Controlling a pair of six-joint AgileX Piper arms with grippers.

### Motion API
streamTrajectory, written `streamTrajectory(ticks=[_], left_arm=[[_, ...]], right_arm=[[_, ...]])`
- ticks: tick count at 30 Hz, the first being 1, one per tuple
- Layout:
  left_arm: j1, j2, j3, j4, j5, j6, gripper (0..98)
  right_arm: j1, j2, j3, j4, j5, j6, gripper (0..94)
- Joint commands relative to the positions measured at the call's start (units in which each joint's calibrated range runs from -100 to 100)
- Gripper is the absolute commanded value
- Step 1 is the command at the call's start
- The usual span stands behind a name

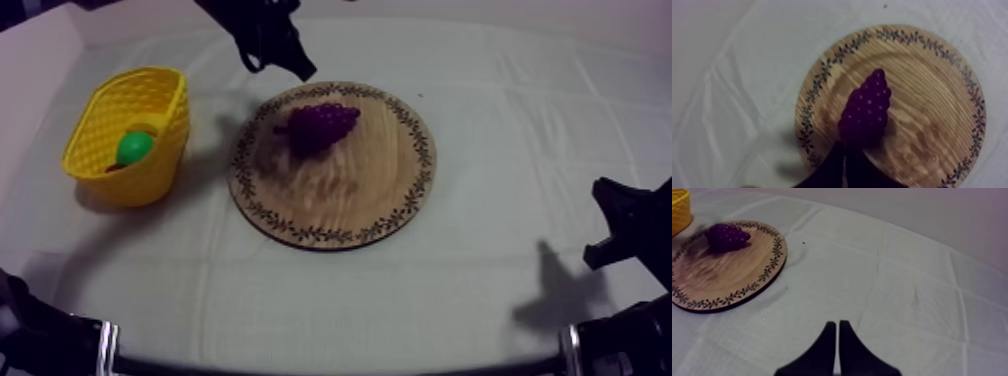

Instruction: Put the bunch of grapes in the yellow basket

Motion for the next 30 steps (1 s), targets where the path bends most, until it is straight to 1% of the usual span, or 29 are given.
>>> streamTrajectory(ticks=[1,11,12,14,16,18,19,21,24,25,27,30], left_arm=[[0.17,1.17,0.12,0.06,0.04,0.19,0.0],[0.59,4.03,-1.28,0.14,0.47,0.73,0.5],[0.6,4.17,-1.58,0.14,0.72,0.83,1.5],[0.57,4.4,-2.17,-0.05,1.37,1.49,6.8],[0.49,4.56,-2.57,-0.31,2.34,2.32,17.8],[0.32,4.66,-2.6,-0.5,3.49,3.19,35.6],[0.19,4.69,-2.47,-0.45,4.24,3.13,44.6],[-0.03,4.74,-2.15,-0.21,5.96,2.35,60.7],[-0.25,4.89,-1.88,0.17,8.78,0.48,79.8],[-0.32,4.92,-1.83,0.34,9.52,-0.2,84.3],[-0.5,5.04,-1.78,0.74,10.5,-1.44,90.2],[-0.78,5.27,-1.99,1.39,11.22,-3.01,94.1]], right_arm=[[0.0,-0.01,-0.03,0.01,0.0,0.0,0.4],[0.0,-0.01,-0.03,0.01,0.0,0.0,0.4],[0.0,-0.01,-0.03,0.01,0.0,0.0,0.4],[0.0,-0.01,-0.03,0.01,0.0,0.0,0.4],[0.0,-0.01,-0.03,0.01,0.0,0.0,0.4],[0.0,-0.01,-0.03,0.01,0.0,0.0,0.4],[0.0,-0.01,-0.03,0.01,0.0,0.0,0.4],[0.0,-0.01,-0.03,0.01,0.0,0.0,0.4],[0.0,-0.01,-0.03,0.01,0.0,0.0,0.4],[0.0,-0.01,-0.03,0.01,0.0,0.0,0.4],[0.0,-0.01,-0.03,0.01,0.0,0.0,0.4],[0.0,-0.01,-0.03,0.01,0.0,0.0,0.4]])
